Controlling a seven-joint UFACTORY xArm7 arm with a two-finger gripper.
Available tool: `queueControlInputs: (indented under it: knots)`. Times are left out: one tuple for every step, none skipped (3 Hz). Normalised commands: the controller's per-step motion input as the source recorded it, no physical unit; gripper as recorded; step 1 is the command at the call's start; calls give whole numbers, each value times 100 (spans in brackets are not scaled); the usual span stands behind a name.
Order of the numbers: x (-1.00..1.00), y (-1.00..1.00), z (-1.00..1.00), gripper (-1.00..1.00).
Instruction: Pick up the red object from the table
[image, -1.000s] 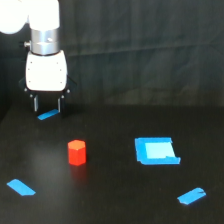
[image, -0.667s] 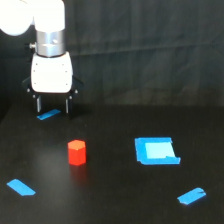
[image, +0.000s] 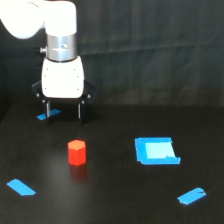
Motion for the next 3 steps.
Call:
queueControlInputs:
  knots:
    - [40, -87, 18, 100]
    - [42, -91, 4, 100]
    - [16, -88, 5, 98]
